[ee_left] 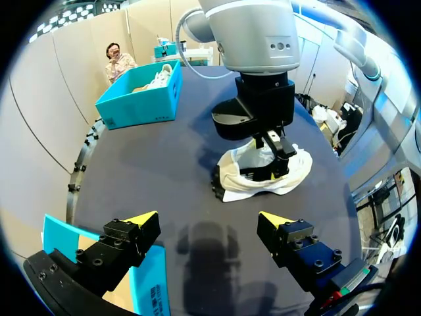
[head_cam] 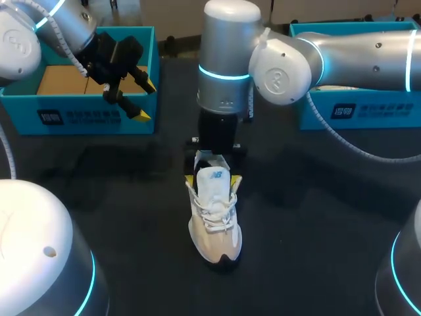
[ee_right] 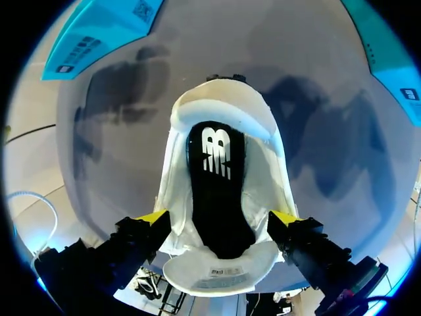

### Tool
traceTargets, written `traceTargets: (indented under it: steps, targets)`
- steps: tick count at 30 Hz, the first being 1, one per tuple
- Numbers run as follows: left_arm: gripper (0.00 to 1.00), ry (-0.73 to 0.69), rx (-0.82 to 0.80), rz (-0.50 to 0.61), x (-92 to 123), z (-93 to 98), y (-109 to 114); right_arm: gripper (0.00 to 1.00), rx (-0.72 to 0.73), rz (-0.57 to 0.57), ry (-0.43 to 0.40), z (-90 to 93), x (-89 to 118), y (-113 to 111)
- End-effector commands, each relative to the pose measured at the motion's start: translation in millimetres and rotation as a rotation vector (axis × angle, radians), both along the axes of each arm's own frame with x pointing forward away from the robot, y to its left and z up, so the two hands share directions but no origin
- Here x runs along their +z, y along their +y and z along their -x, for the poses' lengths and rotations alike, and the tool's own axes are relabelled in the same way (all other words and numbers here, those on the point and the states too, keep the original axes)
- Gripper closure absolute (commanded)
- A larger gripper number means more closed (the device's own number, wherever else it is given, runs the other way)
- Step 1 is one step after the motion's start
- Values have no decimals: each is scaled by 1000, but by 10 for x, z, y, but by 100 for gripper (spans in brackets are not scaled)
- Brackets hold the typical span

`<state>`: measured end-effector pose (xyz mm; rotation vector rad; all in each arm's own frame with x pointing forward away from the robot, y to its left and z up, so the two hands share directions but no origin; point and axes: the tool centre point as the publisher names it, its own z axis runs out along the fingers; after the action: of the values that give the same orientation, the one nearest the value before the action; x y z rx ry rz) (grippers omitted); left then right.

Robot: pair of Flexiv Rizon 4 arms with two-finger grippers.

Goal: Take the shoe out of the shoebox, open the shoe tongue, remove and reinsert the insole, then place the shoe into the shoebox

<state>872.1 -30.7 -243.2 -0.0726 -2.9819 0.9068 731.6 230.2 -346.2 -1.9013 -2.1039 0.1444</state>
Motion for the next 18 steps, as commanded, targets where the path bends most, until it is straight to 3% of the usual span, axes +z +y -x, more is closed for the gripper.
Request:
traceTargets:
  steps: [1, 18]
  targets:
    - [0, 2, -1, -4, 5, -3, 1, 0, 3, 11, -2, -4, 42, 28]
    - [0, 2, -1, -4, 5, -3, 1, 0, -37, 92, -77, 122, 442, 100]
